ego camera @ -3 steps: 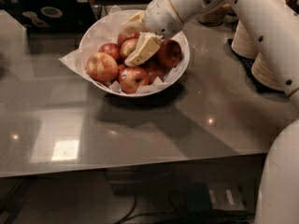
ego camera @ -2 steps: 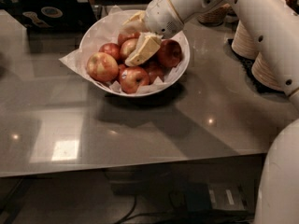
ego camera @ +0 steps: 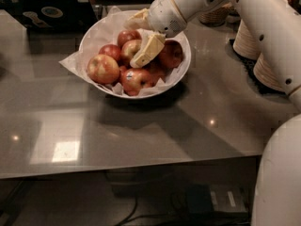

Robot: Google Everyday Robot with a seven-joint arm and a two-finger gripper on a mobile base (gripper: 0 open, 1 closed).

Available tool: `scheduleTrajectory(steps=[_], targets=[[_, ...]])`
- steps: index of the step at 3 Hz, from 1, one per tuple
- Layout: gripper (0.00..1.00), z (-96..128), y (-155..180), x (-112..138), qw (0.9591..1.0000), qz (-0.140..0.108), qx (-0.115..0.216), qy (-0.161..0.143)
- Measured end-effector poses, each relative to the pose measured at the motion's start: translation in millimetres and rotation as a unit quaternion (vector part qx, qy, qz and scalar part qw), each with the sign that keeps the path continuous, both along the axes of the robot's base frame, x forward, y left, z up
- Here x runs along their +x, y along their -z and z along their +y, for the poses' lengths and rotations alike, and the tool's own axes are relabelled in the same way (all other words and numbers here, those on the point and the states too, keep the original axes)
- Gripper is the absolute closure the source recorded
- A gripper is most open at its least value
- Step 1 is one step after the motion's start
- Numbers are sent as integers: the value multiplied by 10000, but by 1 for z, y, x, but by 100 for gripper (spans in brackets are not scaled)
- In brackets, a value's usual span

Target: Pick apple from white bowl

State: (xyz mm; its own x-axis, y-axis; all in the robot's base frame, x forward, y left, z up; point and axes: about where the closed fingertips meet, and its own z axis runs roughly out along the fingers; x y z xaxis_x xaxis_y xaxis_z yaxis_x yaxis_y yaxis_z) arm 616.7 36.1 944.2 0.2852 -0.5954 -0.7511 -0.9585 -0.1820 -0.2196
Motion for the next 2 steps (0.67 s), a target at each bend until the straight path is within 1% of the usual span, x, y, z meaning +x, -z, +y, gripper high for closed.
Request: scheduleTrajectory(steps=[1, 2], targets=[[17, -14, 2, 6, 9996, 0, -140, 225], [14, -25, 3, 10, 9986, -2, -261, 451]])
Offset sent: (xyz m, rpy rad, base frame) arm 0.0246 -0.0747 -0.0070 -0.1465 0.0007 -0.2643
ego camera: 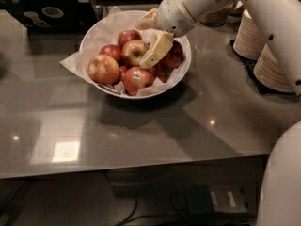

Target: Pick apple from white bowl

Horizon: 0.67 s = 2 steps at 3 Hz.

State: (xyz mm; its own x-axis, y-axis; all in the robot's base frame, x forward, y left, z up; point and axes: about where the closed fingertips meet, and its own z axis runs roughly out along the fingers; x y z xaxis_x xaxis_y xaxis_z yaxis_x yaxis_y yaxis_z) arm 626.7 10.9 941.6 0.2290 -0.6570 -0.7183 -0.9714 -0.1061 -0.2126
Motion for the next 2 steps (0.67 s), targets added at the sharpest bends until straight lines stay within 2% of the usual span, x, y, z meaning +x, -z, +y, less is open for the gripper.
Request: scheduleTrajectory(steps=[1, 2], targets=[[21, -9, -12, 5, 9993, -113, -248, 243], [38, -6, -20, 3, 9989, -129, -370, 258]])
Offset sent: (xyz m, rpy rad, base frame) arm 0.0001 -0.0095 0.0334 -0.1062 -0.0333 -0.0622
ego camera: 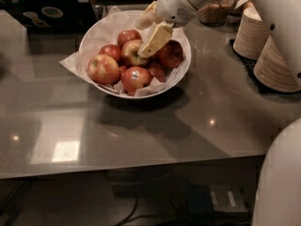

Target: Pick apple from white bowl

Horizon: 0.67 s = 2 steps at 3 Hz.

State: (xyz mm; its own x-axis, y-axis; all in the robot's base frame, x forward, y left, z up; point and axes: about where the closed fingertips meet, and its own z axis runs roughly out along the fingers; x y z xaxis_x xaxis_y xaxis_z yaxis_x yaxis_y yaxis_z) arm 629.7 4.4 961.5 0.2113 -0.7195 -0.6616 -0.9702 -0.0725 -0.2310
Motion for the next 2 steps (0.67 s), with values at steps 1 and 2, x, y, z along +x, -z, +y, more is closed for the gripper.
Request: scheduleTrajectory(steps=[1, 2], targets=[[41, 10, -3, -2, 9999, 54, 4, -111], [26, 19, -5, -6, 9997, 91, 6, -226]])
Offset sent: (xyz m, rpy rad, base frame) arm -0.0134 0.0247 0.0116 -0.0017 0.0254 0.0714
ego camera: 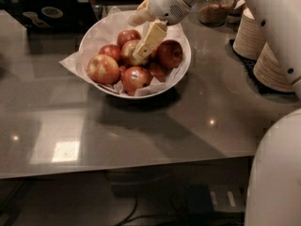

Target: Pick apple from white bowl

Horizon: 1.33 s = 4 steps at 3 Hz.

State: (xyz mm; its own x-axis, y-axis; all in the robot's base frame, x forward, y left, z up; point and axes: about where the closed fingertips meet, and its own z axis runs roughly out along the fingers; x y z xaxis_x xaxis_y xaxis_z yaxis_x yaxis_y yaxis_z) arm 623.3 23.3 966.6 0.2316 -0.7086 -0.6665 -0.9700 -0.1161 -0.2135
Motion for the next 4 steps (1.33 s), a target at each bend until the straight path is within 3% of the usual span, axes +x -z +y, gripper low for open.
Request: scheduleTrajectory(steps=[2, 4], targets=[[25, 11, 4, -12, 9997, 170, -6, -145], [28, 4, 11, -8, 9997, 195, -162, -28]])
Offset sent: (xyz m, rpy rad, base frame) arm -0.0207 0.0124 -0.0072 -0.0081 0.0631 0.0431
